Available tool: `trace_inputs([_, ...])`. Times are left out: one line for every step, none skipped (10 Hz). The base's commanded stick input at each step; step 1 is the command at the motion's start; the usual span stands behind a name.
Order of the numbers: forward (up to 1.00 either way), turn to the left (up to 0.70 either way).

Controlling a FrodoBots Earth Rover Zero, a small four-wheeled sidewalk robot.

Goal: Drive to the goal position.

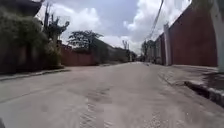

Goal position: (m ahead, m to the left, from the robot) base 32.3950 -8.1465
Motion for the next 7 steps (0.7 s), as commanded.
trace_inputs([1.0, 0.0])
trace_inputs([1.0, 0.0])
trace_inputs([1.0, 0.0])
trace_inputs([1.0, 0.0])
trace_inputs([1.0, 0.0])
trace_inputs([1.0, -0.01])
trace_inputs([1.0, -0.04])
